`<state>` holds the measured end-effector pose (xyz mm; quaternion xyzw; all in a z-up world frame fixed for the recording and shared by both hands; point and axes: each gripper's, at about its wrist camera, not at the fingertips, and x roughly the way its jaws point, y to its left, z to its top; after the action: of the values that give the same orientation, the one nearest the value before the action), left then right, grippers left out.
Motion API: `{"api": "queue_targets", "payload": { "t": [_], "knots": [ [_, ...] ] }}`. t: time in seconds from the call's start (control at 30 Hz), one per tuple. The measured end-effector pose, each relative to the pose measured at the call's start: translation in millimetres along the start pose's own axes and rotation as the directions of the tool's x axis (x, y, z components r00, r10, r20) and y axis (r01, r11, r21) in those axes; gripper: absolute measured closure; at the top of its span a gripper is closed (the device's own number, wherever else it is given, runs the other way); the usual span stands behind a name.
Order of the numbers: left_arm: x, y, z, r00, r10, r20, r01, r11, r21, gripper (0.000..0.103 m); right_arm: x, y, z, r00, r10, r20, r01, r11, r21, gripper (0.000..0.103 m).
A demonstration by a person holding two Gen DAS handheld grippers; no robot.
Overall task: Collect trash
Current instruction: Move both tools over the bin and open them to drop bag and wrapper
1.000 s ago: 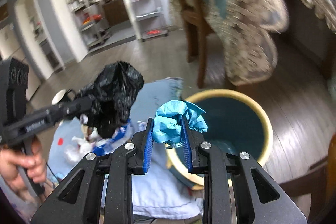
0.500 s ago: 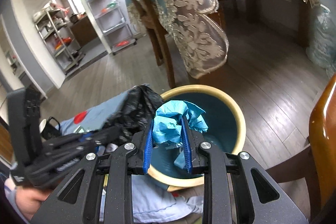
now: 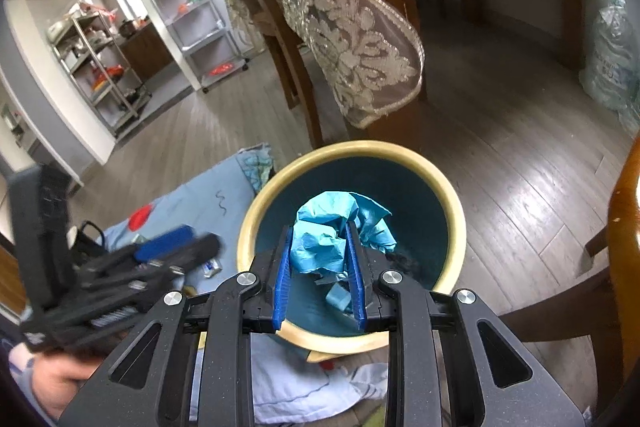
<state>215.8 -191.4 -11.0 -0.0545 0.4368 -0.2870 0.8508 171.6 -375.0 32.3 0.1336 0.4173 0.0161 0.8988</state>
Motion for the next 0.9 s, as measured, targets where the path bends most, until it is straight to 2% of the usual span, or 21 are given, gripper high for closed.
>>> {"api": "queue_targets", "payload": {
  "t": [0.17, 0.2, 0.27, 0.33, 0.37, 0.4, 0.5, 0.63, 0.8, 0.9],
  "knots": [
    [-28, 21, 5, 0.998, 0.039, 0.058, -0.036, 0.999, -0.04, 0.024, 18, 4, -1, 0.999, -0.028, -0.041, 0.027, 0.999, -0.018, 0.075],
    [-34, 24, 5, 0.997, 0.042, 0.07, -0.039, 0.998, -0.046, 0.022, 22, 5, -2, 0.998, -0.035, -0.052, 0.034, 0.999, -0.023, 0.07],
    [-48, 29, 7, 0.994, 0.054, 0.096, -0.048, 0.997, -0.058, 0.017, 30, 6, -4, 0.996, -0.055, -0.071, 0.052, 0.998, -0.033, 0.059],
    [-58, 34, 8, 0.991, 0.059, 0.122, -0.052, 0.997, -0.063, 0.013, 36, 8, -7, 0.994, -0.066, -0.088, 0.063, 0.997, -0.036, 0.018],
    [-64, 35, 9, 0.989, 0.059, 0.134, -0.05, 0.997, -0.064, 0.01, 35, 8, -8, 0.994, -0.068, -0.081, 0.066, 0.997, -0.035, 0.015],
    [-68, 36, 9, 0.988, 0.06, 0.145, -0.051, 0.997, -0.065, 0.006, 33, 9, -9, 0.995, -0.077, -0.066, 0.074, 0.996, -0.042, 0.013],
    [-82, 36, 9, 0.98, 0.072, 0.183, -0.061, 0.996, -0.065, 0.006, 29, 12, -12, 0.995, -0.071, -0.068, 0.068, 0.996, -0.054, 0.007],
    [-102, 35, 9, 0.967, 0.091, 0.237, -0.081, 0.995, -0.052, 0.006, 16, 17, -15, 0.998, -0.048, -0.049, 0.045, 0.997, -0.067, 0.006],
    [-130, 36, 5, 0.956, 0.069, 0.285, -0.061, 0.997, -0.037, 0.006, -6, 23, -17, 1.0, 0.0, -0.006, 0.0, 0.997, -0.071, 0.005],
    [-144, 40, -2, 0.949, 0.095, 0.301, -0.091, 0.995, -0.03, 0.006, -12, 22, -19, 1.0, 0.028, 0.002, -0.028, 0.999, -0.042, 0.005]
  ]
}}
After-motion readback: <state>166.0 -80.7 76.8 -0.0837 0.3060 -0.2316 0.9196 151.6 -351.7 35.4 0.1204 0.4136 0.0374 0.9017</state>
